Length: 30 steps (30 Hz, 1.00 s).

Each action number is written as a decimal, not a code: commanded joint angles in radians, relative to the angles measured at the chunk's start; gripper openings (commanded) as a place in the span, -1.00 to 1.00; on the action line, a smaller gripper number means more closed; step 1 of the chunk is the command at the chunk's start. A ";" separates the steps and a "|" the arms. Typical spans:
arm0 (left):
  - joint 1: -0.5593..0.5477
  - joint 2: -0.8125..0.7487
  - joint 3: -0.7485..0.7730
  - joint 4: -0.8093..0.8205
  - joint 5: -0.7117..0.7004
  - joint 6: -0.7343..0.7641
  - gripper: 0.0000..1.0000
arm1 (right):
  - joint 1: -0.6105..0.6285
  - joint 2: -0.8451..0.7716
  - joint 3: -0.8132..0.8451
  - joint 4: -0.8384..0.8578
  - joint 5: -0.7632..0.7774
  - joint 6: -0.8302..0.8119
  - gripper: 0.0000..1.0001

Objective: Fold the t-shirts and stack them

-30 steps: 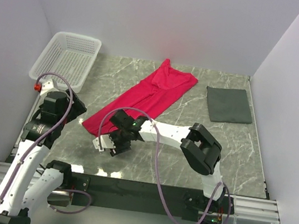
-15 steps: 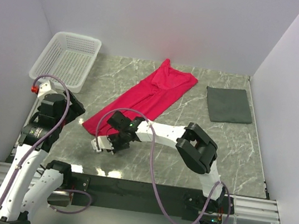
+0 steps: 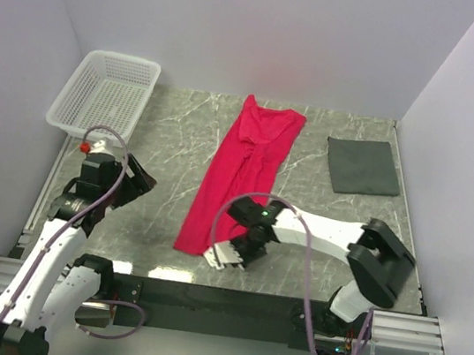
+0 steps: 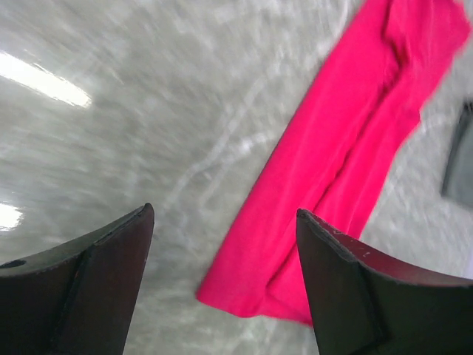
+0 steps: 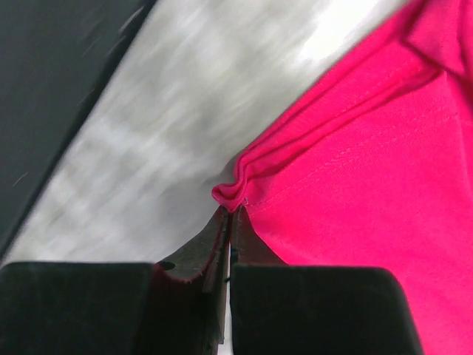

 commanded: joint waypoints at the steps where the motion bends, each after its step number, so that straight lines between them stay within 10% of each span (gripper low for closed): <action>1: 0.003 0.052 -0.061 0.135 0.249 -0.044 0.65 | -0.027 -0.133 -0.130 -0.085 0.032 -0.092 -1.00; 9: -0.030 0.234 -0.118 0.273 0.492 -0.079 0.60 | -0.125 -0.300 -0.304 -0.119 0.091 -0.118 -0.94; 19: -0.270 0.414 -0.032 0.261 0.408 -0.053 0.59 | -0.183 -0.494 -0.263 -0.236 -0.015 -0.049 -0.15; 30: -0.484 0.417 -0.037 0.207 0.321 -0.042 0.56 | -0.755 -0.607 -0.106 -0.198 -0.381 0.260 -0.15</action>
